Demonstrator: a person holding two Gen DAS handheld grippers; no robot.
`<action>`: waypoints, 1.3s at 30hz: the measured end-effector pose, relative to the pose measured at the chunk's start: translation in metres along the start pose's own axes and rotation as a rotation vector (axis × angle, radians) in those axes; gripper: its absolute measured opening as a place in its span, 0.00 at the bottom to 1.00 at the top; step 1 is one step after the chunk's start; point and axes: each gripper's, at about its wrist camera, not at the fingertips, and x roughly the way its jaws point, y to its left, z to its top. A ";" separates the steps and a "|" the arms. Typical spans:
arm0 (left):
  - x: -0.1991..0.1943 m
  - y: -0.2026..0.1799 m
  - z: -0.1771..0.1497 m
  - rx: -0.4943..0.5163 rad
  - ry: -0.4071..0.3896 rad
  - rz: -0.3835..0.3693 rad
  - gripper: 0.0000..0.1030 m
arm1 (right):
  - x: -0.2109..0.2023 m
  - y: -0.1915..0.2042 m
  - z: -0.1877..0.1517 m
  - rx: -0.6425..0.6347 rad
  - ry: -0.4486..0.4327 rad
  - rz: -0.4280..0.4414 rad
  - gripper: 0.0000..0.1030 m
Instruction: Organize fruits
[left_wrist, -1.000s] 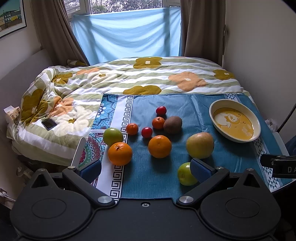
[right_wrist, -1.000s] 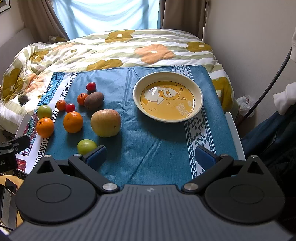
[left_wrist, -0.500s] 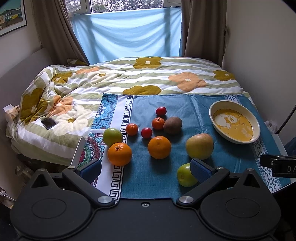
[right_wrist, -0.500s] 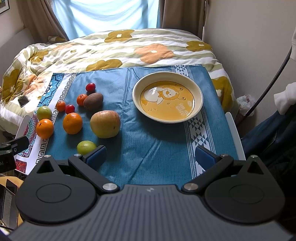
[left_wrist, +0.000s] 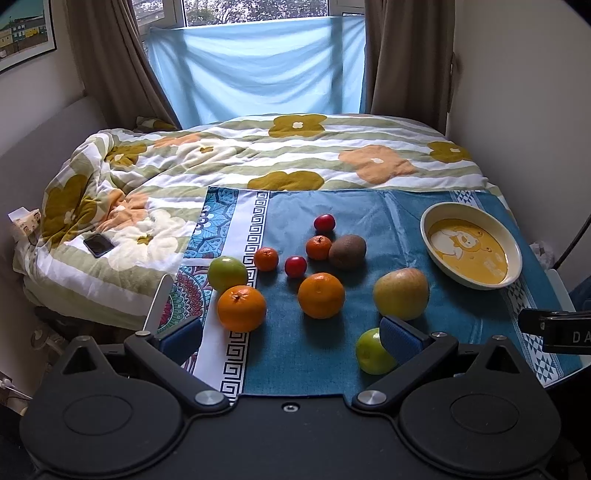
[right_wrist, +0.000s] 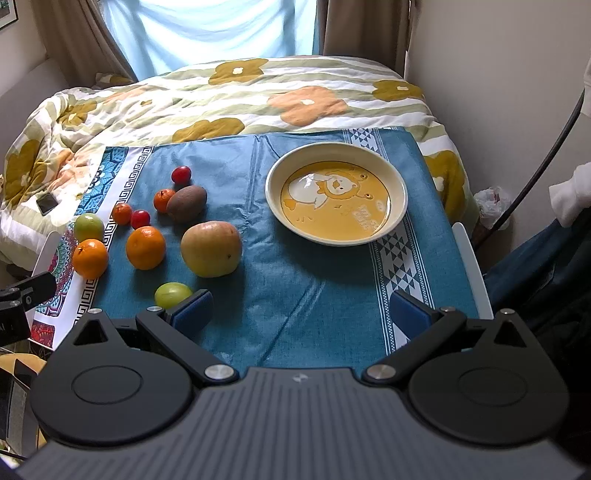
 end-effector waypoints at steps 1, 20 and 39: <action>0.000 0.000 0.000 -0.002 0.000 0.002 1.00 | 0.000 0.000 0.000 0.001 0.001 0.000 1.00; 0.002 0.005 -0.001 -0.013 0.003 -0.003 1.00 | 0.001 0.000 0.001 0.007 0.006 -0.001 1.00; -0.002 0.002 -0.004 -0.008 -0.003 -0.005 1.00 | 0.002 -0.002 -0.003 0.010 0.006 -0.007 1.00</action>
